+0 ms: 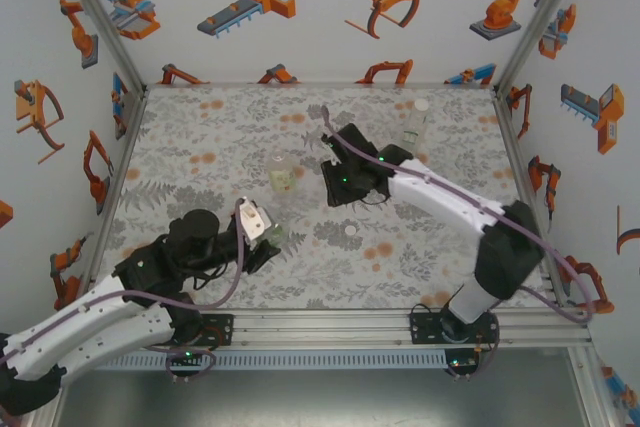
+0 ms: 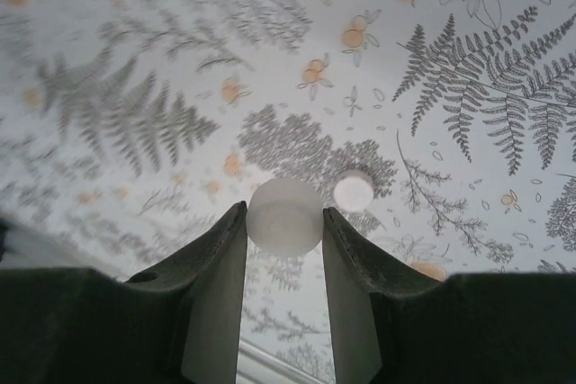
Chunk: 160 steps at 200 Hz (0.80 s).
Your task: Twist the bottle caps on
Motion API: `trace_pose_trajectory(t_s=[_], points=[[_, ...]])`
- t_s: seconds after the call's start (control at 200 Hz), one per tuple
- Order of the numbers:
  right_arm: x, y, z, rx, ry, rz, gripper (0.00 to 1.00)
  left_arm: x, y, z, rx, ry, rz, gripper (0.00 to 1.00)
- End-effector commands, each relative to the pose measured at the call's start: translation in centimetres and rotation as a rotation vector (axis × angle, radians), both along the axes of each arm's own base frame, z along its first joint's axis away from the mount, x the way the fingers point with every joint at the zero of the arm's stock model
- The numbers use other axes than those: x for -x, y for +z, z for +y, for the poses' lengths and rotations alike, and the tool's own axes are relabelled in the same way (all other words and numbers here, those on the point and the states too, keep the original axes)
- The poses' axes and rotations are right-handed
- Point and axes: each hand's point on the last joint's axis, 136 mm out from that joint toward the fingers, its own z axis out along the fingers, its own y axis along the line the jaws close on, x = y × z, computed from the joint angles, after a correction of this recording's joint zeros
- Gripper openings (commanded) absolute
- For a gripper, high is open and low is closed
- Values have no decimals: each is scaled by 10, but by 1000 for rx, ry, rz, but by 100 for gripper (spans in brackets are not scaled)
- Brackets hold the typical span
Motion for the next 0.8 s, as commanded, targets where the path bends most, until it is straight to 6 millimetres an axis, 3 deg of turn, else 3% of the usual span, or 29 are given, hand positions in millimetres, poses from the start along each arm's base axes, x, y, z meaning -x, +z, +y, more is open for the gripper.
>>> trace_pose_trajectory(t_s=[0.0, 0.21, 0.375, 0.671, 0.796], points=[[31, 38, 5, -113, 185, -49, 22, 6, 18, -16, 53, -83, -23, 0], [95, 128, 6, -406, 495, -265, 23, 18, 20, -36, 66, -204, 5, 0], [142, 174, 4, -584, 735, -413, 16, 32, 24, -48, 79, -313, 29, 0], [191, 190, -1, -625, 1078, -622, 11, 67, 29, -56, 100, -535, 64, 0], [199, 191, 4, -630, 1139, -635, 11, 71, 26, -58, 69, -567, 100, 0]])
